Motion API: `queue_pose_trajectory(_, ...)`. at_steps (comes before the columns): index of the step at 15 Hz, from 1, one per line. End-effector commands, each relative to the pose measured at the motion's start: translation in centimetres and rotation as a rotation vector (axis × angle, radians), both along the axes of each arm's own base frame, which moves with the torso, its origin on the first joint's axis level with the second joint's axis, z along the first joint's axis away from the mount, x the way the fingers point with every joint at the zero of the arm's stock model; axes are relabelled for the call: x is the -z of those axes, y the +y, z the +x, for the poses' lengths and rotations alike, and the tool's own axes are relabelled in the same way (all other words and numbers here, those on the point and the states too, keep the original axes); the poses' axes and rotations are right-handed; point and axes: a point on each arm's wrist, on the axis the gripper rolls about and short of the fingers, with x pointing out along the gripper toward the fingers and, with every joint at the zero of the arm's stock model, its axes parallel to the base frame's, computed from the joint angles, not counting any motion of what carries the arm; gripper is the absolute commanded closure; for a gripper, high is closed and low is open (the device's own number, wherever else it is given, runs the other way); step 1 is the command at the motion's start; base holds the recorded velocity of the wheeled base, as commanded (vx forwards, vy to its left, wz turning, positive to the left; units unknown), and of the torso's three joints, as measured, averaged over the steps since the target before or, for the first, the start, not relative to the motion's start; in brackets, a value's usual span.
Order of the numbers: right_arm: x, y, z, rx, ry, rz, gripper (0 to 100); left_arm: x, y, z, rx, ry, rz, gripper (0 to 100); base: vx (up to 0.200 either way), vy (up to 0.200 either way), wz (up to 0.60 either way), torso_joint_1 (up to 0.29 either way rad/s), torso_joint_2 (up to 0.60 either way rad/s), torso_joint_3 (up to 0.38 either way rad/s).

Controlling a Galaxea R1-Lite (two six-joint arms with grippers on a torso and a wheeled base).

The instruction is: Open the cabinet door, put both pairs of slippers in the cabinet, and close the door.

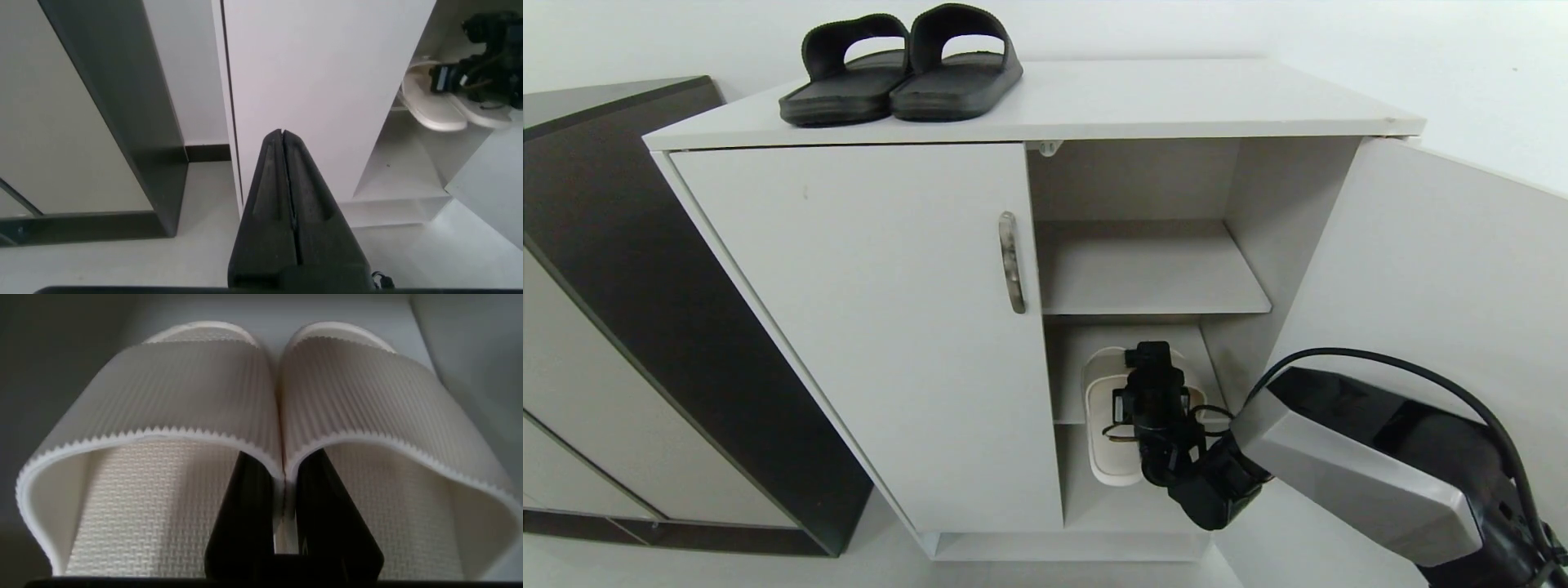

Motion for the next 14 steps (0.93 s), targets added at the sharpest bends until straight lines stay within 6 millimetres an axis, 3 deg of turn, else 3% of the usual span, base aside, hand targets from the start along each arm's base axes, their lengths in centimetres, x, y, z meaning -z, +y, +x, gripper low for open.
queue_pose_trajectory(1,-1.0,0.4,1.9,0.017,-0.029,0.048,100,0.0,0.0,0.0,0.0,0.001,0.0,100,0.0,0.0,0.0,0.0,0.0,0.0)
queue_pose_trajectory(7,0.0,-0.6,4.9,0.019,-0.061,0.023,100,0.0,0.0,0.0,0.0,0.001,0.0,100,0.0,0.0,0.0,0.0,0.0,0.0)
queue_pose_trajectory(14,-1.1,-0.1,6.8,0.025,-0.086,-0.003,100,0.0,0.0,0.0,0.0,0.001,0.0,100,0.0,0.0,0.0,0.0,0.0,0.0)
